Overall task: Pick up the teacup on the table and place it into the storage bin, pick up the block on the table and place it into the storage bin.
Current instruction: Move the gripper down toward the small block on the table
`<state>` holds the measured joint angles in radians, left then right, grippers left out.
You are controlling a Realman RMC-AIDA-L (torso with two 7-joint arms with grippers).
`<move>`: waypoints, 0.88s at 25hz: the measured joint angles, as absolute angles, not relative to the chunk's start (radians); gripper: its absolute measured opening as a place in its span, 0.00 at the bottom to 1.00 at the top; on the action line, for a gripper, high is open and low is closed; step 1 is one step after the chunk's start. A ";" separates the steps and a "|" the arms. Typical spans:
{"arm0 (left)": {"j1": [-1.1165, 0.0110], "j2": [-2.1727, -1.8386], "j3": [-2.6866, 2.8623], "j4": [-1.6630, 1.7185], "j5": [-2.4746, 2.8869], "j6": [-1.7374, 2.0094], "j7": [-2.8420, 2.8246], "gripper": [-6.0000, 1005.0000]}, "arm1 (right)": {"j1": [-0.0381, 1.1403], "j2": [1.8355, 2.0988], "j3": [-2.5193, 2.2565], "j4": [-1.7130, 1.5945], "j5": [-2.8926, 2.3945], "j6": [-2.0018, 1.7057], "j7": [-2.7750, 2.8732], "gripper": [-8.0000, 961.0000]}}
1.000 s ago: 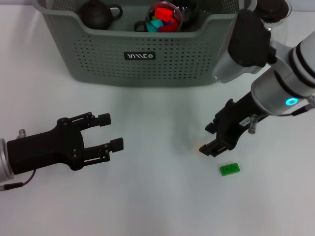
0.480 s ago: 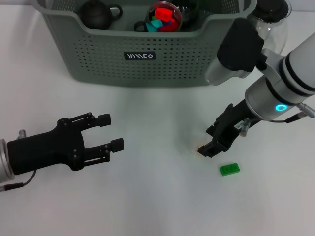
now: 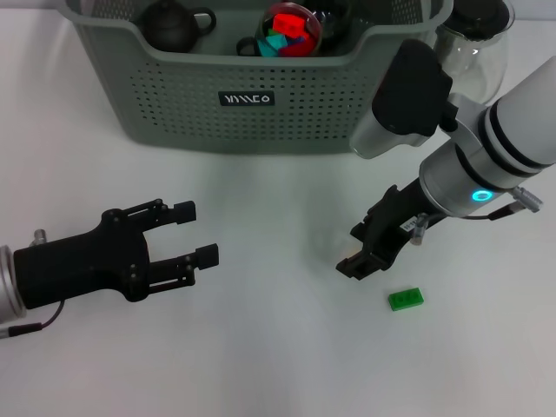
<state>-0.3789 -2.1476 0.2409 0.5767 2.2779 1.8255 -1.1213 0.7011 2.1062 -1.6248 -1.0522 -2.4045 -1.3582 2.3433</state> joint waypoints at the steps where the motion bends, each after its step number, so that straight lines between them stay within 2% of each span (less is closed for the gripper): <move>1: -0.379 -2.148 0.241 0.577 2.278 1.825 -1.121 0.76 | 0.701 2.106 -1.627 -1.051 -2.400 -1.357 2.343 0.63; 9: -0.379 -2.148 0.241 0.577 2.278 1.825 -1.121 0.76 | 0.731 2.107 -1.638 -0.984 -2.390 -1.326 2.337 0.63; 22: -0.380 -2.148 0.241 0.577 2.278 1.825 -1.121 0.76 | 0.739 2.107 -1.688 -0.963 -2.384 -1.274 2.363 0.52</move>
